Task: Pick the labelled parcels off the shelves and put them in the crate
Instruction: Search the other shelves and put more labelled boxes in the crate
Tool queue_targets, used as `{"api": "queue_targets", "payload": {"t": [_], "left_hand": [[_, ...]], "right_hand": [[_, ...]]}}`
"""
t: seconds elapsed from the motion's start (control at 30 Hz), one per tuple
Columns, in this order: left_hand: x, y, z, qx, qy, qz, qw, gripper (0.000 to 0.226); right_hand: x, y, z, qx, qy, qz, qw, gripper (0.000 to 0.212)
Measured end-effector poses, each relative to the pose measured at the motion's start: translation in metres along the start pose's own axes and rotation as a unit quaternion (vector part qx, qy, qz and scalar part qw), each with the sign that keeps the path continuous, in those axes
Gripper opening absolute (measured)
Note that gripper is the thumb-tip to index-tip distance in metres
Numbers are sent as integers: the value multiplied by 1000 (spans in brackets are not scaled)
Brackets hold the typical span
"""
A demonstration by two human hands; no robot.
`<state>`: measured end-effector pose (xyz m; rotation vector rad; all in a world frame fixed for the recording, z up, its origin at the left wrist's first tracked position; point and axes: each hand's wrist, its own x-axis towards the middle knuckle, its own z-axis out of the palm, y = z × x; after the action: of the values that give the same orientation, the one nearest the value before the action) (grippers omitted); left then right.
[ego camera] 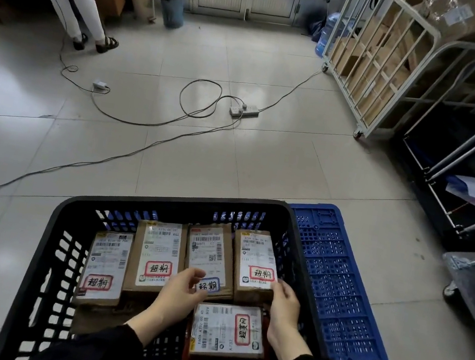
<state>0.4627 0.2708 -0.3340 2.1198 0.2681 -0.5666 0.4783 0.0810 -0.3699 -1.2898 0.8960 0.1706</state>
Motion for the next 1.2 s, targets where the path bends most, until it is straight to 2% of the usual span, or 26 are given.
{"api": "queue_targets", "payload": {"t": [0.1,0.2,0.3,0.37,0.47,0.53,0.6,0.7,0.97,1.03,1.2], "left_hand": [[3,-1,0,130,20,44,990,47],[6,-6,-3,295,43,103,949,46],[12,-14,-2,375,54,116,918,44],[15,-18,-3,391,61,114,911,44],[17,-21,-2,396,54,111,910,45],[17,-25,0,388,61,115,912,43],[15,-28,1,385,79,123,911,39],[13,-29,0,390,65,122,910,41],[8,-34,1,397,71,114,908,45],[5,-33,2,400,72,114,907,46],[-9,-19,0,402,67,121,905,47]], "right_hand": [[5,5,1,-28,13,-15,999,19],[7,12,6,-59,17,-19,998,23],[9,20,11,-88,29,-23,995,23],[10,22,12,-106,30,-25,994,27],[10,21,6,-86,17,-12,996,20],[13,22,4,-85,21,-3,996,25],[21,25,8,-109,30,21,993,29],[32,28,16,-159,26,64,985,25],[52,22,18,-232,-17,90,968,30],[42,14,17,-264,-29,71,961,29],[-22,-13,-2,-344,-85,-61,933,32]]}}
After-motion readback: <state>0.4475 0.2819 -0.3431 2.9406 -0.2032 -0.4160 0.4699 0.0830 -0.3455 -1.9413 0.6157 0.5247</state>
